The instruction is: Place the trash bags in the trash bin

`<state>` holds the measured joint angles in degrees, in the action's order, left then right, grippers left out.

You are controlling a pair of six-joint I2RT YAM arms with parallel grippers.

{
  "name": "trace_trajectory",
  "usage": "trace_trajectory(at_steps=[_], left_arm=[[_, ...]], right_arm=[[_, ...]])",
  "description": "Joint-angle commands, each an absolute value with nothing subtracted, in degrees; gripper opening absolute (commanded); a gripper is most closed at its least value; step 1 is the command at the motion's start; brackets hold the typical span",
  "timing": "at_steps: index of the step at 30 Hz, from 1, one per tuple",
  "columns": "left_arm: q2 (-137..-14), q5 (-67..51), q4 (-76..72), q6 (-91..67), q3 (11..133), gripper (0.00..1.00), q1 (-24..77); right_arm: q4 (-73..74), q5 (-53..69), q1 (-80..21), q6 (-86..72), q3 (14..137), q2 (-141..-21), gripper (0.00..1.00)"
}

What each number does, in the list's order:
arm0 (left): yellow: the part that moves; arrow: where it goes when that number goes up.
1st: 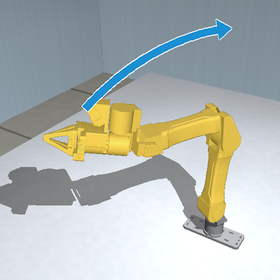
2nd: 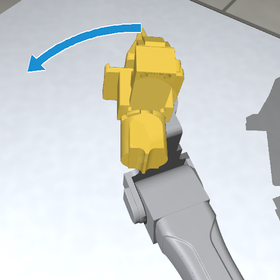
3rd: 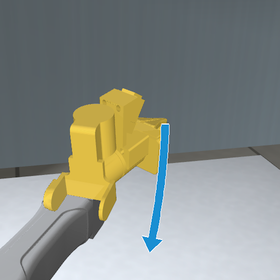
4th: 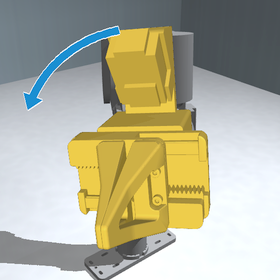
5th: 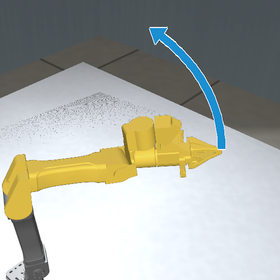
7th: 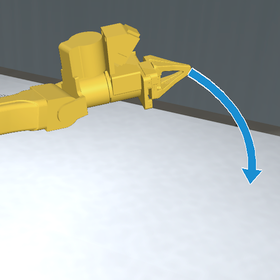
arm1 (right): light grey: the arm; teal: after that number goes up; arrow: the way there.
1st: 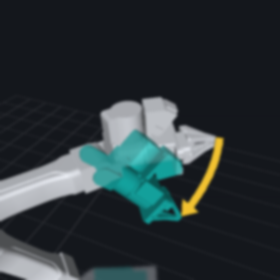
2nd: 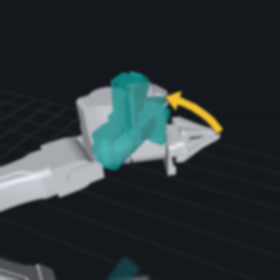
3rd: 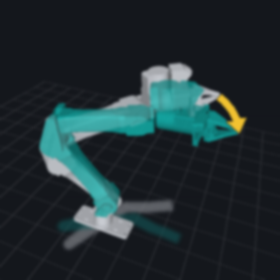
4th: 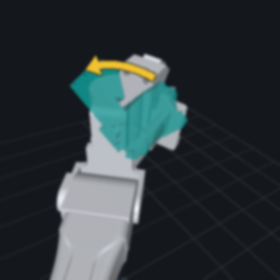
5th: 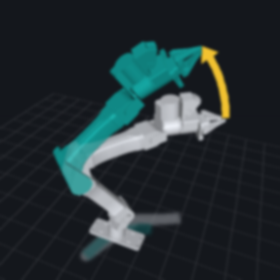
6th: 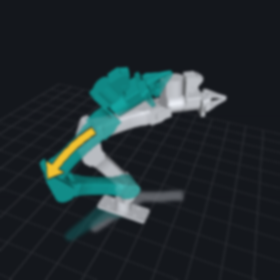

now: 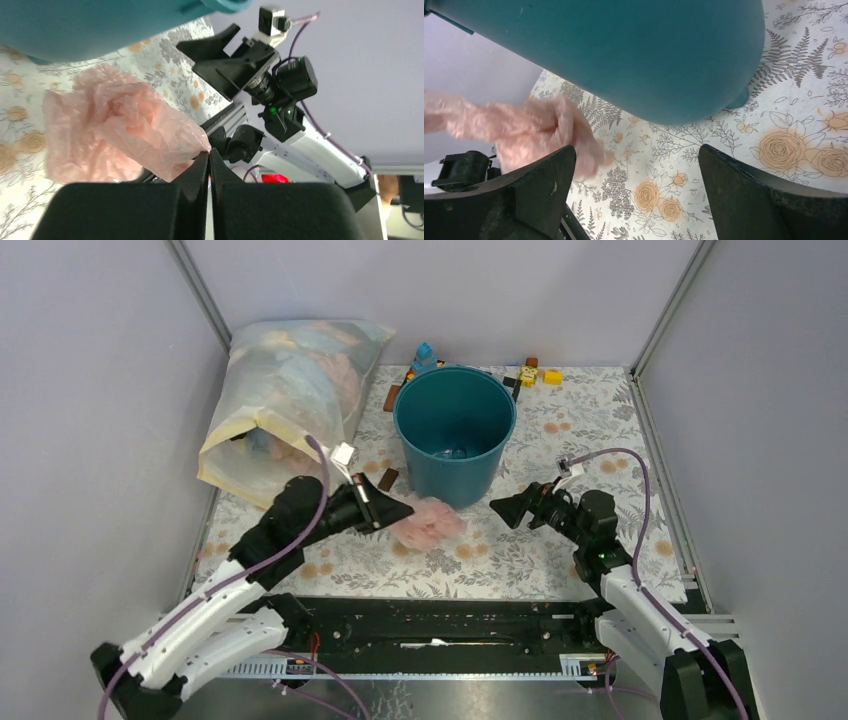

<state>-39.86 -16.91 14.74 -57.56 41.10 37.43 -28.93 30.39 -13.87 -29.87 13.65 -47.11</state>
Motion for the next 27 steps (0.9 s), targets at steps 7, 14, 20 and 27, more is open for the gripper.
trace_trajectory(at_steps=[7, 14, 20, 27], left_arm=[[-61.96, -7.09, 0.58, -53.21, 46.52, 0.0, 52.74], [-76.49, -7.99, -4.36, -47.66, 54.01, 0.0, 56.91], [-83.17, -1.82, -8.15, -42.92, 58.8, 0.0, 59.77], [-82.07, 12.31, -8.7, -43.16, 57.92, 0.0, 57.03]], right_arm=[[-28.26, 22.43, -14.77, -26.77, 14.78, -45.42, 1.0], [-26.94, 18.41, -14.76, -26.87, 14.41, -44.2, 1.0], [-22.95, 11.28, -14.77, -26.29, 13.76, -39.8, 1.0], [-23.22, 3.0, -14.72, -27.07, 12.72, -40.77, 1.0]])
